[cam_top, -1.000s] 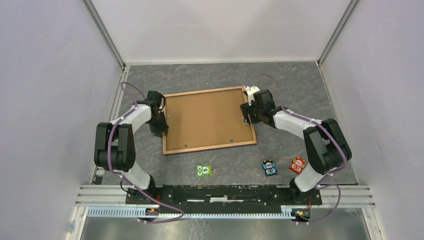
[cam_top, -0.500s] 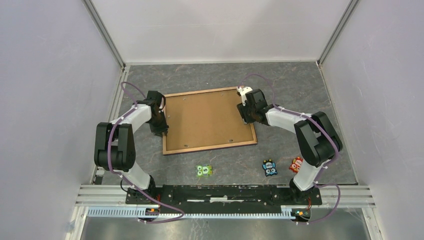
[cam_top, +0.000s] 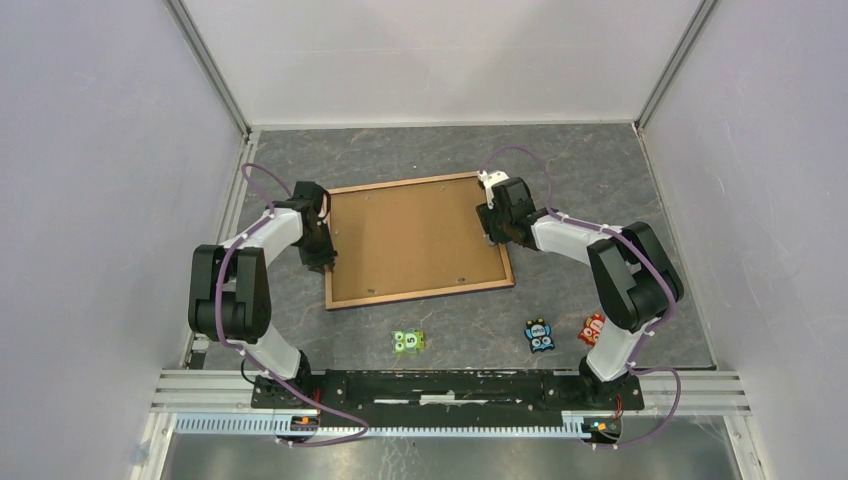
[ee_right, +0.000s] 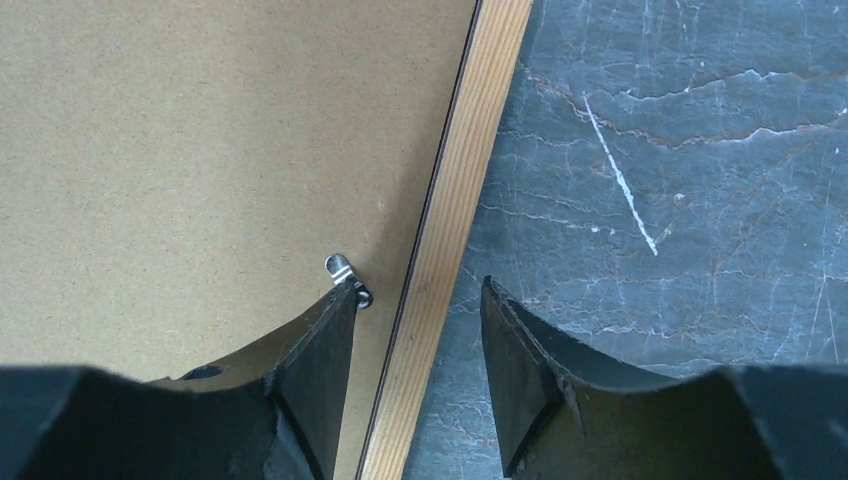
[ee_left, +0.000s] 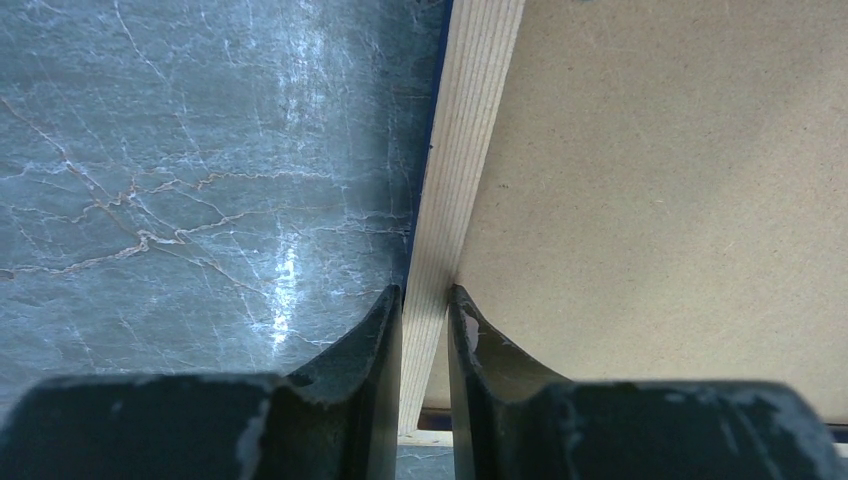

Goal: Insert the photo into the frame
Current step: Install the photo frame at the center of the board.

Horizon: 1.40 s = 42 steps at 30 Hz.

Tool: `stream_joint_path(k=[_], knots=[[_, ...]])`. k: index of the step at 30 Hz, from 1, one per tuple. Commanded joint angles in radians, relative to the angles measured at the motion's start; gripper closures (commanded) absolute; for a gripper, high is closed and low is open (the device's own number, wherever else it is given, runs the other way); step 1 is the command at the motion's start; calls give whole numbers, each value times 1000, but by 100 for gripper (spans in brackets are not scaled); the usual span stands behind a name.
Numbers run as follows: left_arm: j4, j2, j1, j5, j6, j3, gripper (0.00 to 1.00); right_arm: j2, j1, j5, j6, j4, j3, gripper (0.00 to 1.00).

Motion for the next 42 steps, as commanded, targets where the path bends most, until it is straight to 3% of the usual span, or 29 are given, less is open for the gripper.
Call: stream_joint_path(k=[1,10,15,22,27,28,33,34,38,40,42], knots=[[1,8,2,-1,29,30,74,20,5,-37,2,57,1,45],[1,7,2,6,31,31,74,22,5,-75,4,79,0,41],[1,9,1,10,32,32,75,58,5,-37,26,60,29,47],[1,9,2,17,31,33,75,75,8,8,91,20,50,66],[1,8,2,24,24,34,76,78,53,59,209,-46,66,98],[3,4,1,28,19,30,77,84,66,64,236,-56,70,100],[31,3,0,101,-17,6,82,73,119,99,334,-69,72,100],[35,4,-2,110,-21,2,82,75,120,105,332,-87,91,97],[42,7,-6,124,-37,-11,82,90,119,137,309,-202,165,62],[48,11,-6,129,-55,-19,86,80,120,129,307,-203,152,54],[51,11,-6,127,-73,-26,91,80,120,127,308,-199,142,53]])
